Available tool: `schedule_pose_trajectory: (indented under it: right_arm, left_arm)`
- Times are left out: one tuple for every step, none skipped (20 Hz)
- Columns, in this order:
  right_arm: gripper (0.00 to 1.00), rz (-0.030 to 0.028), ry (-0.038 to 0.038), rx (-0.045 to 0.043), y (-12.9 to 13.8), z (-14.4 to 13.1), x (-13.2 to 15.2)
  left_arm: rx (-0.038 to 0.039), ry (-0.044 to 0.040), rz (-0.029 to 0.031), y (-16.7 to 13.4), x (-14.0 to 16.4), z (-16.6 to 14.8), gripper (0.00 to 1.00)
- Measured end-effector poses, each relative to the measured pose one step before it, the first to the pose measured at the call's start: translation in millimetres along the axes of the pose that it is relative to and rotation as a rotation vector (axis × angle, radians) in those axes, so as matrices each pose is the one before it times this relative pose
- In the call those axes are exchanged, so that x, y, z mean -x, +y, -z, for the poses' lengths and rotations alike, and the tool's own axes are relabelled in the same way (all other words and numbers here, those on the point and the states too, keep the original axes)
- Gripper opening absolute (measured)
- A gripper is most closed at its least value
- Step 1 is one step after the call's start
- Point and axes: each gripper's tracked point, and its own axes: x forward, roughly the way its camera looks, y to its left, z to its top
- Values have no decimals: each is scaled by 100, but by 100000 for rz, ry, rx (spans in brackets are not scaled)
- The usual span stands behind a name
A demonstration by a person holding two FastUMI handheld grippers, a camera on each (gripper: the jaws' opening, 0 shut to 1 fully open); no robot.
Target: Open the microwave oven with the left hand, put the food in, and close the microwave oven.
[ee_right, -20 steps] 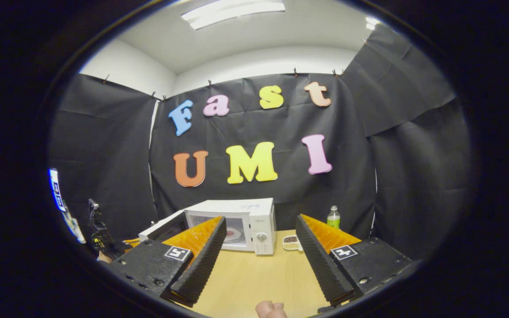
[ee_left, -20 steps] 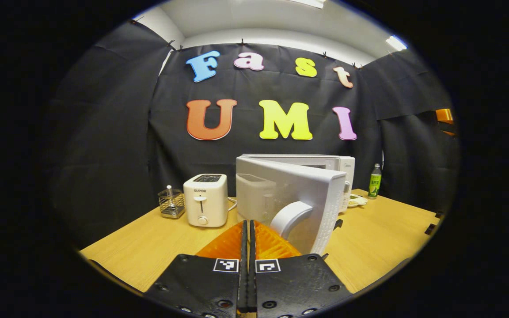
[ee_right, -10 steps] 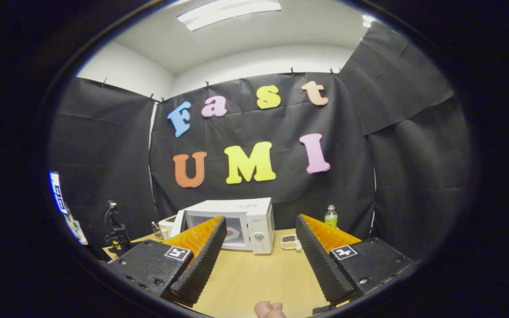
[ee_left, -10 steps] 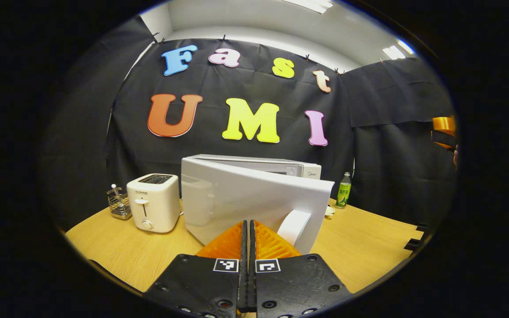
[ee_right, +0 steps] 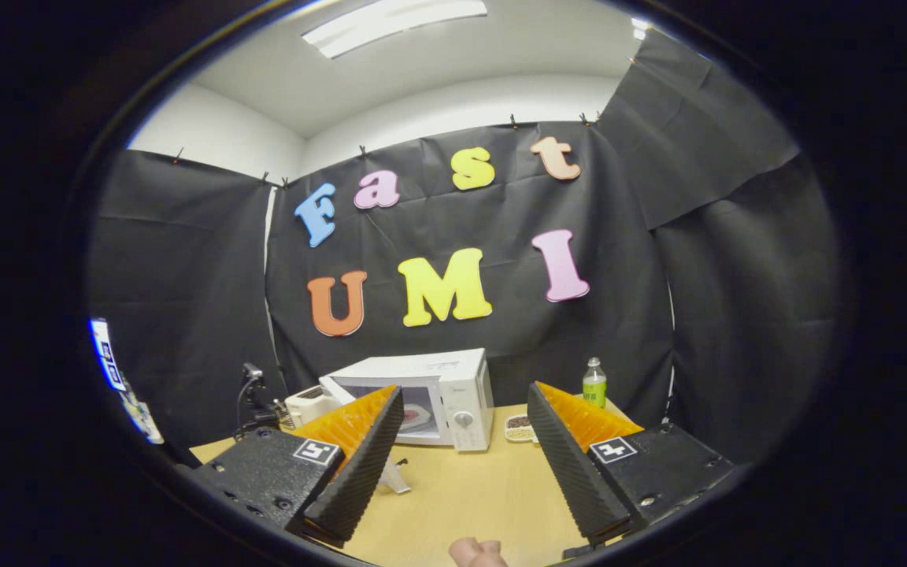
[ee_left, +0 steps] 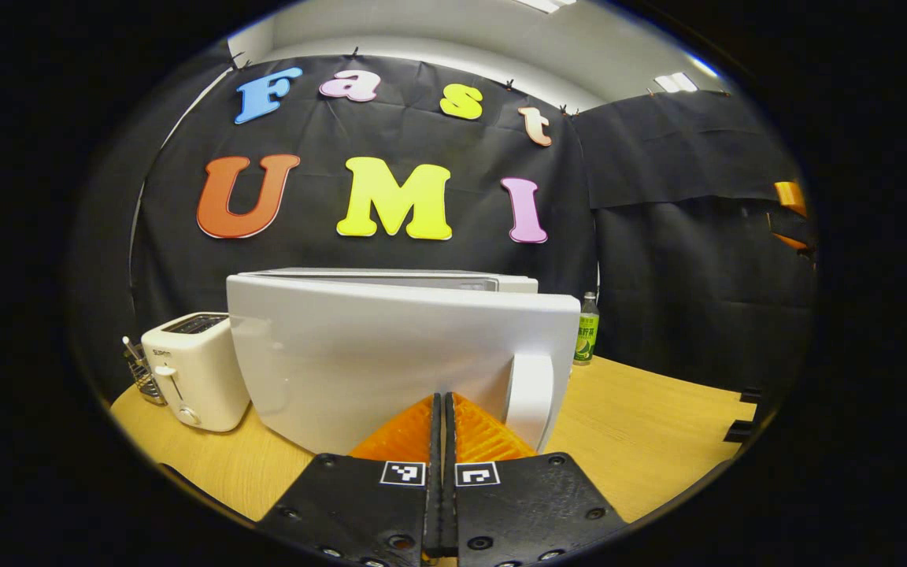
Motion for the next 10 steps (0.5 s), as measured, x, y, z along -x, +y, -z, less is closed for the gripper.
schedule_pose_trajectory:
  right_arm:
    - [91,169,617,149,-323,323,174]
    - [91,53,-489,-314,-163,-120,131]
    - [91,141,-275,-175,-154,-175,139]
    - [91,450,-152,219,-296,-2,110]
    - [91,1017,-483,729,-466,-119,140]
    - [90,1198,-127,1096,-412,14,147]
    - [91,128,-160,544,-201,49,48]
    - [91,-106,-279,-53,-35,-7,17]
    - [91,136,-168,-206,-190,156,-5]
    - [91,172,225,-177,-134,92,-5]
  left_arm:
    - [717,201,76,-163,-781,-59,0]
    - [375,-84,-115,-156,-707,-236,0]
    - [-80,-22,-470,-78,-791,-208,0]
    - [-195,116,-251,-155,-658,-92,0]
    - [-35,183,-199,-101,-821,-46,0]
    - [66,189,-697,-34,-675,2,0]
    - [140,610,-421,-135,-713,96,0]
    - [-82,774,-432,-160,-698,73,0]
    - [-164,1010,-392,-163,-718,129,0]
    - [510,1069,266,-264,-669,165,0]
